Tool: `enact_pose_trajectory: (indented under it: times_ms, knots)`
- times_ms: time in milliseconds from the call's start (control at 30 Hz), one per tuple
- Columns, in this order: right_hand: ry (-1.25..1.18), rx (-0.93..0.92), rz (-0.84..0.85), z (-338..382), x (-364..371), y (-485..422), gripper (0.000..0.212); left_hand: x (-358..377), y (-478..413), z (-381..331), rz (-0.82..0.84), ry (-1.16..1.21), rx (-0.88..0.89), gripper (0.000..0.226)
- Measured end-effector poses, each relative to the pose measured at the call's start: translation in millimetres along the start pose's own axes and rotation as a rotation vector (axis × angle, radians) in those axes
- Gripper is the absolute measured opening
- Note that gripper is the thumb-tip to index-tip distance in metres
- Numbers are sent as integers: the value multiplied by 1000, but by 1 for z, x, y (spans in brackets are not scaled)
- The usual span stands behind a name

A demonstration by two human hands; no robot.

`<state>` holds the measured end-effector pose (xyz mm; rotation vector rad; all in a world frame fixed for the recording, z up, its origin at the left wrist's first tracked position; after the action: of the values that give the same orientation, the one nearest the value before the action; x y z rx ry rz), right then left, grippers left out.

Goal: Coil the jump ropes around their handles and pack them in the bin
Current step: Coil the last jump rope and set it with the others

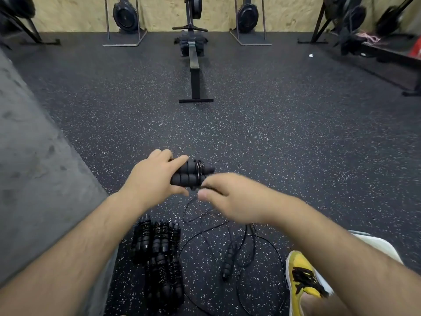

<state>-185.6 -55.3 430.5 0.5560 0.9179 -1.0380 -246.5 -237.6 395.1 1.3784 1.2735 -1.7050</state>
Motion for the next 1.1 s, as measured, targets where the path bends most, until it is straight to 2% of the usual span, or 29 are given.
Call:
enact_pose_trajectory:
  times_ms: [100, 167, 267, 333, 433, 500, 600, 700, 800, 867, 1000, 1100]
  knots:
    - [185, -66, -243, -15, -30, -12, 23, 1, 3, -15, 27, 107, 191, 82]
    - [193, -63, -319, -34, -38, -21, 21, -3, 7, -27, 31, 277, 275, 80]
    - [-56, 21, -323, -61, -33, -29, 13, -12, 9, -36, 37, 498, 252, 76]
    - [-235, 68, -300, -70, -26, -28, 17, -20, 11, -35, 29, 590, 205, 71]
    - [-219, 171, -122, -75, 5, -21, 24, -27, 12, -32, -15, 736, 90, 72]
    - [-147, 199, -33, -66, 29, -19, 23, -26, 9, -27, -119, 668, 53, 75]
    - [-128, 226, 27, -37, 50, -14, 29, -13, 2, -11, -213, 422, 13, 84]
    - [-96, 189, 100, -15, 49, -2, 31, -2, -1, 2, -223, 329, -50, 85]
    - [-58, 123, 142, 5, 29, 12, 33, 4, -4, 5, -208, 164, -14, 84]
    - [29, 50, 58, 11, 9, 12, 30, 8, -4, 2, -179, 109, 59, 79]
    - [316, -87, -275, -5, -29, -6, 24, 8, 3, -18, -85, 219, 267, 73]
    - [230, -84, -367, -33, -41, -19, 21, -4, 9, -34, 3, 430, 276, 71]
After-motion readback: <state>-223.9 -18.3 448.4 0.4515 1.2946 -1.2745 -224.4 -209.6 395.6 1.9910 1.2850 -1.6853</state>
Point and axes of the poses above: each hand's wrist, its own y-axis away from the middle knuckle, its own x-axis out of the palm, z = x × y, the point moved 4 cm from there along -y, towards the middle knuckle, and after that the axes turned 12 degrees about -z, right-handed, at the moved point
